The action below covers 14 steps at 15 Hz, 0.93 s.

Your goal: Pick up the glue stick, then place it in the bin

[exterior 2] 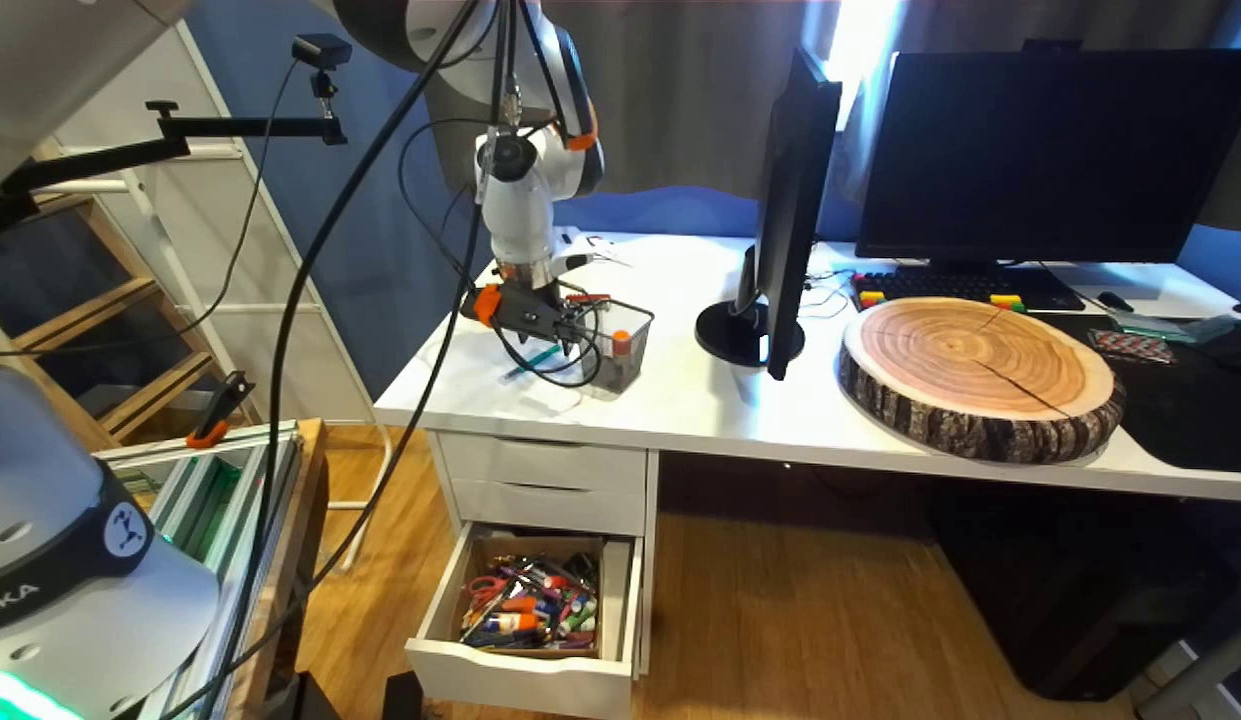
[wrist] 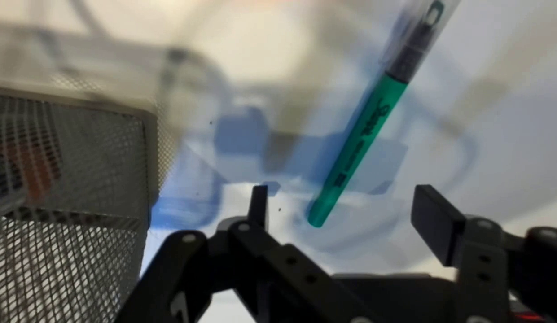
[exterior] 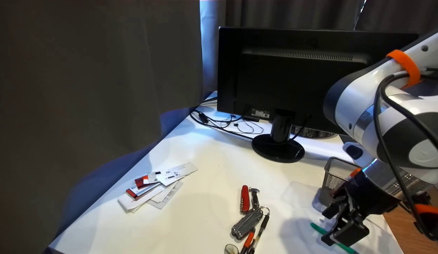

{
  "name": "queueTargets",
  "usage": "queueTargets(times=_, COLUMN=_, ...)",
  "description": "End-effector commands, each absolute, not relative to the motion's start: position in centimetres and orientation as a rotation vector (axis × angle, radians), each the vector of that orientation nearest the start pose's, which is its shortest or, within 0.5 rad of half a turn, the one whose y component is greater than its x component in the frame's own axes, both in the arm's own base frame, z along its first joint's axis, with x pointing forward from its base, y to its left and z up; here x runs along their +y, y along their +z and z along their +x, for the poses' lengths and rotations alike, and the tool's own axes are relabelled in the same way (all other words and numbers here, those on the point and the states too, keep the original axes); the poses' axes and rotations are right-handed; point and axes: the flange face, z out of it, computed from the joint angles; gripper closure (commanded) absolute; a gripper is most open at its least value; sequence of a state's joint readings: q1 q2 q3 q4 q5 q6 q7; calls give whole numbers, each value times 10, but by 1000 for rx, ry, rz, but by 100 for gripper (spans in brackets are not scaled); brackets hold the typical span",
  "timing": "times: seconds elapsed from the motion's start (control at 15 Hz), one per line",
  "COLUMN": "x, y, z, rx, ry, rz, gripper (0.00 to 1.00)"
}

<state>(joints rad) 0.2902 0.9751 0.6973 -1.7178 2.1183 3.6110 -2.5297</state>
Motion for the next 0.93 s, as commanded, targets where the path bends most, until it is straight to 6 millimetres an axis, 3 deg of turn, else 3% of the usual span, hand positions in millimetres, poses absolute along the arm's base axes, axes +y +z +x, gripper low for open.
queueTargets(times=0.0, x=381, y=93, z=394, rx=-1346, ry=-343, rz=-2595, gripper=48)
queueTargets(times=0.47, x=380, y=93, z=394, rx=-1358, ry=-340, rz=-2588, gripper=96)
queueTargets(times=0.6, x=379, y=95, z=393, rx=-1360, ry=-348, rz=-2559, gripper=99)
queueTargets(times=0.73, x=378, y=102, z=390, rx=-1377, ry=-342, rz=-2537, gripper=95)
queueTargets(times=0.87, x=377, y=118, z=387, rx=-1399, ry=-344, rz=-2508, gripper=95)
